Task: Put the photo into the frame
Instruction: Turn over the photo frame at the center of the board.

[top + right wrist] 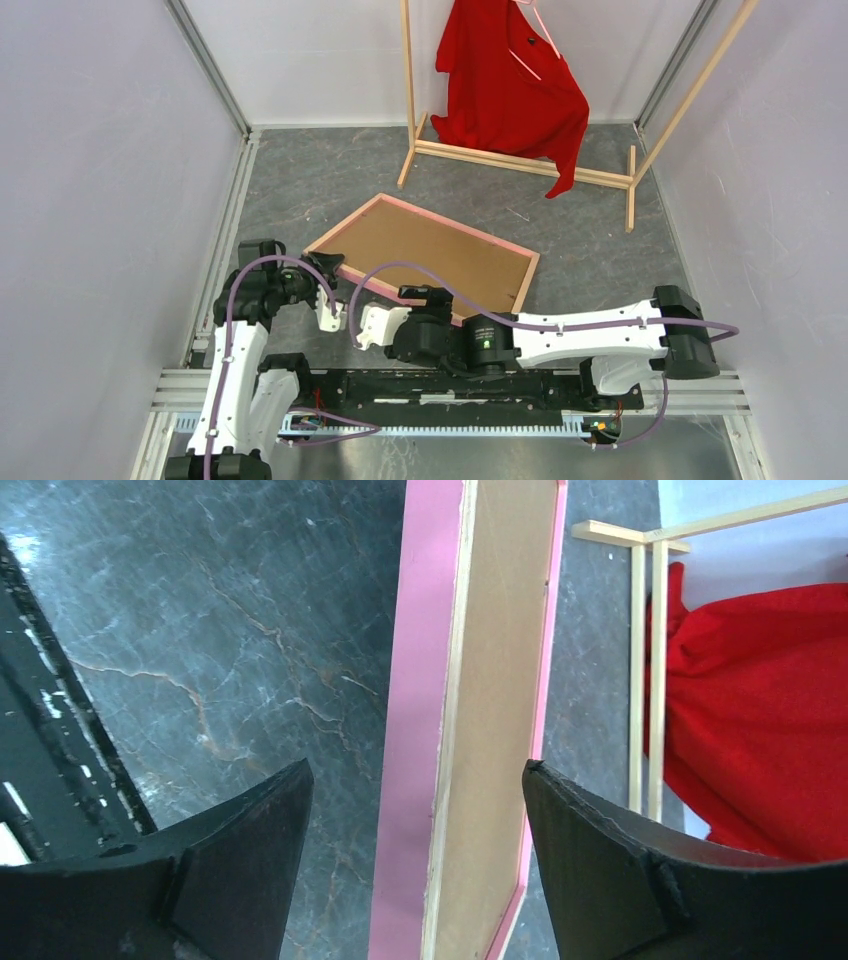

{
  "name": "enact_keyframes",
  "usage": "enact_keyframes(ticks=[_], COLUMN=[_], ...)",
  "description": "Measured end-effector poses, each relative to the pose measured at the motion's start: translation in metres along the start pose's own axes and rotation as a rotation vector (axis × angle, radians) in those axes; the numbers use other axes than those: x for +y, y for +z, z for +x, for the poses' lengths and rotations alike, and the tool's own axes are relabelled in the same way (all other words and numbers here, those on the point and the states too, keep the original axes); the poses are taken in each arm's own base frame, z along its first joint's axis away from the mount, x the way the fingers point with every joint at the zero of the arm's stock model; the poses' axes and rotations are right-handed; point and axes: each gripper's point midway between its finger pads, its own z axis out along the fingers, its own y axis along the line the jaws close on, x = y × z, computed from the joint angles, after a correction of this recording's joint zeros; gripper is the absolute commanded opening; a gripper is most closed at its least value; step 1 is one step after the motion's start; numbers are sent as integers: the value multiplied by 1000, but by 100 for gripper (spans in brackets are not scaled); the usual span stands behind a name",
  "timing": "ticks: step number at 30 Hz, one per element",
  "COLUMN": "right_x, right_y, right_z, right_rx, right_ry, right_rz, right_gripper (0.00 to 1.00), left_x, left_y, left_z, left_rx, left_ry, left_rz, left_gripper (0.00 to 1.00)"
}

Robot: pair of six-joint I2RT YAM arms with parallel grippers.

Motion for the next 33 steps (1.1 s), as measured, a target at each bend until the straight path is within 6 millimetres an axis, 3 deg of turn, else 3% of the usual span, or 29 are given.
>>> enact_keyframes(ticks=[7,11,13,14,15,16,17,23,27,33], right_x=[-8,-8,-11,-12,-12,-13,-14,-26,-52,-102], right_y=[5,4,4,4,4,4,4,2,3,-5], right_z=[1,0,-1,-2,-2,-2,-2,-7,-32,-61], right_rx=[12,6,3,2,2,1,0,34,27,14], right_ry=[-58,-51,-42,-40,-38,-36,-34,-24,75,245], right_rz=[69,83,101,106,111,116,119,115,115,111], right_gripper=[36,24,20,18,17,16,14,2,0,0], left_x=[4,7,9,9,11,13,16,55,89,136], left_y=[-2,-4,-4,-4,-5,-5,-6,-22,-38,-58], left_z=[-1,-1,-1,-1,0,0,-1,-7,-7,0], left_rx=[3,7,8,10,10,11,10,20,34,44], left_ry=[8,7,12,12,9,12,19,1,-96,-375], left_rz=[-5,-11,-15,-16,-20,-26,-37,-138,-214,-297], left_gripper=[23,24,30,41,61,94,99,100,100,100])
